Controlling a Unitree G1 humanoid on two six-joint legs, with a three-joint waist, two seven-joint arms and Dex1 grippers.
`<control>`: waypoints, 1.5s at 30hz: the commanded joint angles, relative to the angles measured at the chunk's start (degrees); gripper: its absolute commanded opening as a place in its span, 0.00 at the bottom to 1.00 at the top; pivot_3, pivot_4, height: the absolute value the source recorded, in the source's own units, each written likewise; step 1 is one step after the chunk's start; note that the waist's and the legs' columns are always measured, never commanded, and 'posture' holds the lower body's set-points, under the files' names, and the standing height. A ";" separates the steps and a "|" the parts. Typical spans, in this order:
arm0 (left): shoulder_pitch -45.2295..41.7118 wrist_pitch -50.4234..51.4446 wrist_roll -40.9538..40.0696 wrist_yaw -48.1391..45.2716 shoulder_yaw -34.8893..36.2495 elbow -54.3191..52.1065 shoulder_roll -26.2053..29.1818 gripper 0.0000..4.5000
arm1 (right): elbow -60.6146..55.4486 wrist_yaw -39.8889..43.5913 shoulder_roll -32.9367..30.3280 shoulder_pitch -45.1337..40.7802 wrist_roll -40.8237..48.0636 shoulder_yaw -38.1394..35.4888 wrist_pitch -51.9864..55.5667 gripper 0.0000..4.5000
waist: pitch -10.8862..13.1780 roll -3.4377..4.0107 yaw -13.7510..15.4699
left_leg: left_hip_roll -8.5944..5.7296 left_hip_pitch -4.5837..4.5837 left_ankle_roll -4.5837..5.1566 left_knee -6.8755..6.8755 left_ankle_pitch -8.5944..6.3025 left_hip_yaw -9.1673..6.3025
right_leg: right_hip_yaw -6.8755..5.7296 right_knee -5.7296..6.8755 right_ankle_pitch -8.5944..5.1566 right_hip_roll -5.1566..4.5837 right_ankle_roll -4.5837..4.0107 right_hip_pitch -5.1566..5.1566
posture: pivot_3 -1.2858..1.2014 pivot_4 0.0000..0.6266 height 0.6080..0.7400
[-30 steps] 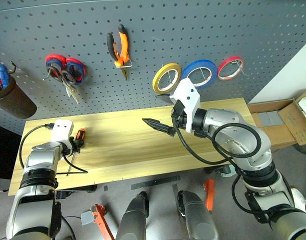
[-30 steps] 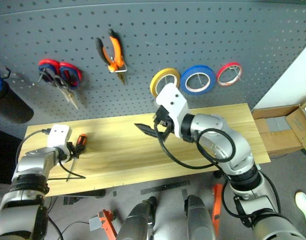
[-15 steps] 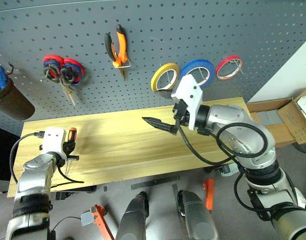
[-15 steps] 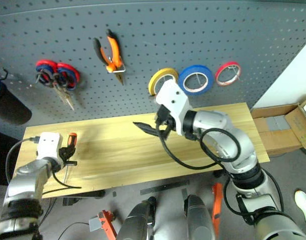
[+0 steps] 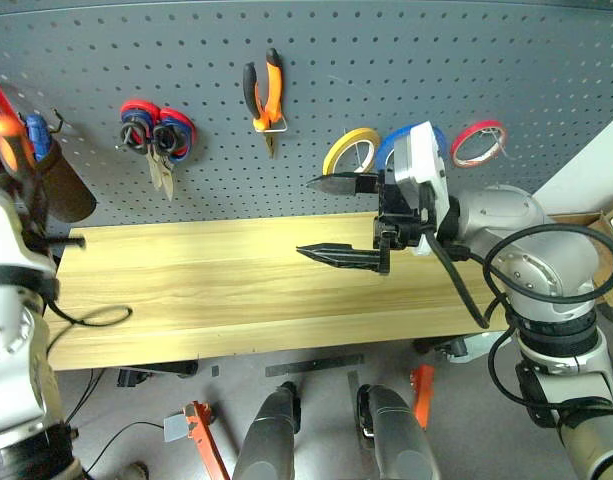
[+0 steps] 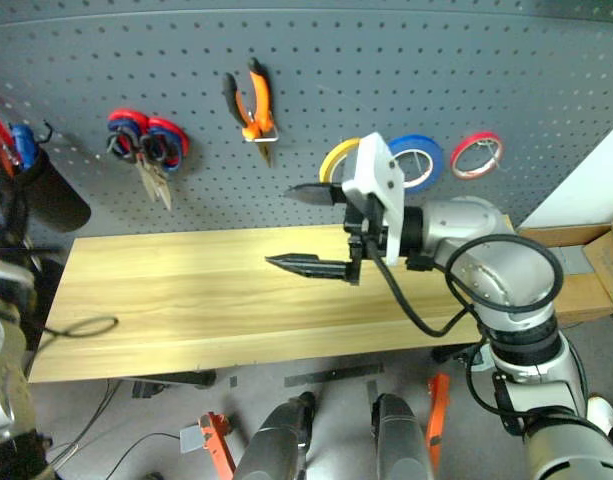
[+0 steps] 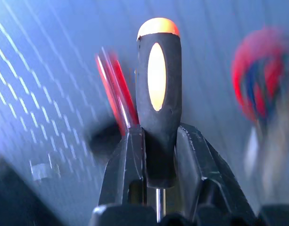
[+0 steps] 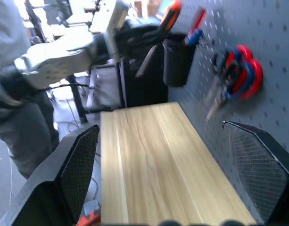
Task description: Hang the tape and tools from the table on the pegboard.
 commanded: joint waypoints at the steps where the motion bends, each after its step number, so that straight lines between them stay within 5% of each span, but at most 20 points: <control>1: -5.79 1.04 -3.28 0.71 2.43 0.53 2.40 0.12 | 0.64 0.26 0.50 -2.12 1.36 -1.74 -1.34 1.00 | -0.02 -0.01 0.01 | -0.01 0.01 -0.04 0.00 0.02 0.05 | 0.03 0.01 0.01 -0.01 0.01 0.00 | 0.50 0.44 1.00; 13: -29.28 -3.27 -7.40 -2.92 0.31 25.04 9.01 0.12 | 0.90 -1.34 0.62 -2.25 -0.03 -0.74 -1.42 1.00 | -0.04 -0.05 -0.70 | -0.01 0.00 -0.06 0.01 0.03 0.16 | 0.01 -0.01 0.01 -0.01 0.01 -0.06 | 0.48 0.44 1.00; 27: -17.03 -4.68 -6.49 -0.24 3.92 20.00 7.30 0.12 | -0.20 -2.16 -1.46 -0.56 -0.40 -0.66 -1.11 1.00 | -0.04 -0.05 -1.38 | 0.01 -0.01 -0.06 -0.01 0.03 0.19 | 0.09 -0.01 0.01 -0.02 0.01 -0.14 | 0.48 0.44 1.00; 38: -17.06 -5.16 -5.82 1.67 1.58 14.70 6.50 0.97 | 1.77 -0.91 -1.74 -0.97 -1.69 0.01 -2.98 1.00 | -0.12 -0.16 -0.92 | 0.00 -0.01 -0.07 0.03 0.04 0.18 | 0.08 0.02 0.01 -0.02 0.01 -0.12 | 0.49 0.40 1.00; 45: -23.23 5.40 -12.94 -0.57 -9.74 2.68 3.69 0.99 | 2.71 -0.20 -2.76 -0.71 -1.78 -0.99 -3.20 1.00 | -0.48 -0.59 -0.48 | 0.00 -0.01 -0.09 0.05 0.05 0.15 | 0.02 0.03 0.02 -0.02 0.01 -0.08 | 0.49 0.38 1.00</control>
